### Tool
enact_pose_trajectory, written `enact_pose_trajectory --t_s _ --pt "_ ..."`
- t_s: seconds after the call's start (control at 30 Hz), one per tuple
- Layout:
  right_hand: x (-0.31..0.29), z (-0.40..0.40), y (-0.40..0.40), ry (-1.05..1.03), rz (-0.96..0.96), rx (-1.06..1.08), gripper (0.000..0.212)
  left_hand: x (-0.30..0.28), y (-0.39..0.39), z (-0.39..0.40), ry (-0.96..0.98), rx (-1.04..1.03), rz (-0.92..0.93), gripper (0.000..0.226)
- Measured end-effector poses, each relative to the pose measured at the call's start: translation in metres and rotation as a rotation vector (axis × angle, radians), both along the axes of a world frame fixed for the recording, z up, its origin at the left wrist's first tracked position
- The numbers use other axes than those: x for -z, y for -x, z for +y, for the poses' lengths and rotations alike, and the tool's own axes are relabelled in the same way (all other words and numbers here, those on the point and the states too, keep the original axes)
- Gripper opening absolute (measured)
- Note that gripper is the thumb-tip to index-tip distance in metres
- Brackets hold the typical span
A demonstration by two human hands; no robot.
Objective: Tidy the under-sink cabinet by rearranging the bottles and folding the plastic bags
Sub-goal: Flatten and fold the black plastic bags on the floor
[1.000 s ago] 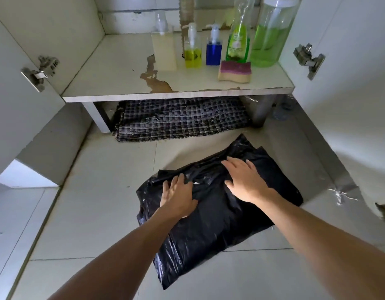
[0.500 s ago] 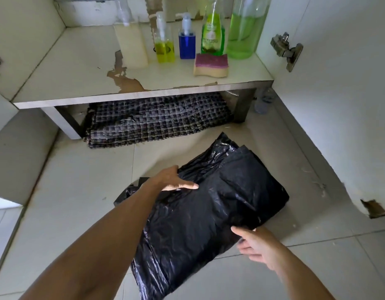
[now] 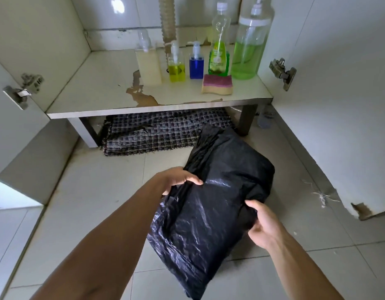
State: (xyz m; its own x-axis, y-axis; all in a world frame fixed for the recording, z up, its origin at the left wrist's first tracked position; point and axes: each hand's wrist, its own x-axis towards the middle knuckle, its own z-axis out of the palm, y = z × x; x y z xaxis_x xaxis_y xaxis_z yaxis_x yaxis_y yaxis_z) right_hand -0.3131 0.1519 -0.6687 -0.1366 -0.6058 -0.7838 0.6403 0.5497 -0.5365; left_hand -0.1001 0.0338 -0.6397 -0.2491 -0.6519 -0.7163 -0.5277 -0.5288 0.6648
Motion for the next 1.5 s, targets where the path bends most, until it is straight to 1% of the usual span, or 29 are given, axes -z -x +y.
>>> enact_pose_trajectory --t_s 0.1,0.17,0.23,0.27,0.37,0.4,0.47,0.53,0.57,0.6,0.63,0.7,0.77,0.8,0.83,0.87,0.97,1.0,1.1,1.2,1.23,1.27,1.33,1.4,1.43,1.47,1.5 --pt "-0.041 -0.022 0.001 0.116 0.085 0.063 0.012 -0.037 0.0 -0.006 0.114 -0.058 0.127 0.039" --pt "-0.073 -0.04 0.003 0.225 0.141 0.112 0.014 -0.067 0.003 -0.008 0.218 -0.133 0.276 0.03" --pt "-0.109 -0.056 0.003 0.398 0.193 0.17 0.016 -0.102 0.007 -0.006 0.359 -0.19 0.416 0.024" --pt "-0.127 -0.061 0.003 0.496 0.231 0.195 0.014 -0.118 0.008 -0.005 0.452 -0.218 0.451 0.024" --pt "-0.178 -0.063 -0.001 0.792 0.361 0.201 0.019 -0.153 0.002 -0.001 0.718 -0.267 0.484 0.024" --pt "-0.188 -0.059 -0.004 0.872 0.371 0.184 0.022 -0.158 -0.002 0.002 0.762 -0.282 0.48 0.023" --pt "-0.189 -0.053 -0.008 0.937 0.418 0.105 0.022 -0.158 -0.015 0.009 0.798 -0.27 0.431 0.021" --pt "-0.169 -0.044 -0.012 0.874 0.498 0.017 0.02 -0.143 -0.028 0.02 0.746 -0.173 0.343 0.02" --pt "-0.155 -0.039 -0.015 0.817 0.529 -0.016 0.022 -0.131 -0.035 0.026 0.683 -0.12 0.324 0.024" --pt "-0.138 -0.031 -0.019 0.748 0.559 -0.033 0.022 -0.116 -0.044 0.033 0.595 -0.088 0.33 0.033" --pt "-0.12 -0.022 -0.023 0.665 0.591 -0.043 0.019 -0.104 -0.052 0.043 0.486 -0.077 0.34 0.048" --pt "-0.084 0.0 -0.031 0.517 0.664 -0.111 0.012 -0.08 -0.068 0.065 0.264 -0.102 0.338 0.088" --pt "-0.054 0.021 -0.037 0.421 0.713 -0.259 0.015 -0.052 -0.083 0.085 0.103 -0.159 0.316 0.105" --pt "-0.043 0.029 -0.038 0.384 0.714 -0.32 0.018 -0.036 -0.089 0.092 0.048 -0.21 0.294 0.108" --pt "-0.033 0.035 -0.039 0.357 0.712 -0.358 0.019 -0.02 -0.094 0.098 0.006 -0.244 0.266 0.109" --pt "-0.025 0.04 -0.039 0.341 0.734 -0.38 0.018 -0.011 -0.095 0.105 -0.017 -0.261 0.227 0.106" --pt "-0.012 0.057 -0.042 0.286 0.865 -0.407 0.021 -0.002 -0.084 0.127 -0.009 -0.322 0.067 0.073" --pt "-0.008 0.065 -0.042 0.241 0.877 -0.403 0.022 0.001 -0.08 0.134 -0.018 -0.325 0.016 0.066" --pt "0.01 0.092 -0.036 0.04 0.892 -0.424 0.025 0.008 -0.068 0.151 -0.064 -0.272 -0.078 0.072" --pt "0.021 0.11 -0.03 -0.171 0.884 -0.554 0.021 0.014 -0.059 0.166 -0.067 -0.227 -0.187 0.069" --pt "0.02 0.111 -0.028 -0.21 0.865 -0.57 0.019 0.012 -0.056 0.17 -0.082 -0.222 -0.209 0.07" --pt "0.016 0.11 -0.027 -0.219 0.85 -0.563 0.022 0.012 -0.056 0.171 -0.108 -0.212 -0.235 0.074" --pt "0.008 0.102 -0.023 -0.177 0.829 -0.503 0.043 0.007 -0.062 0.165 -0.2 -0.161 -0.272 0.088" --pt "0.005 0.09 -0.019 -0.107 0.787 -0.417 0.063 -0.003 -0.074 0.149 -0.336 -0.116 -0.281 0.11" --pt "0.004 0.085 -0.019 -0.084 0.764 -0.368 0.07 -0.009 -0.081 0.14 -0.375 -0.116 -0.283 0.119" --pt "0.006 0.079 -0.02 -0.071 0.76 -0.335 0.075 -0.016 -0.086 0.131 -0.381 -0.13 -0.274 0.124" --pt "0.01 0.073 -0.021 -0.076 0.762 -0.309 0.081 -0.021 -0.09 0.122 -0.368 -0.159 -0.261 0.124"
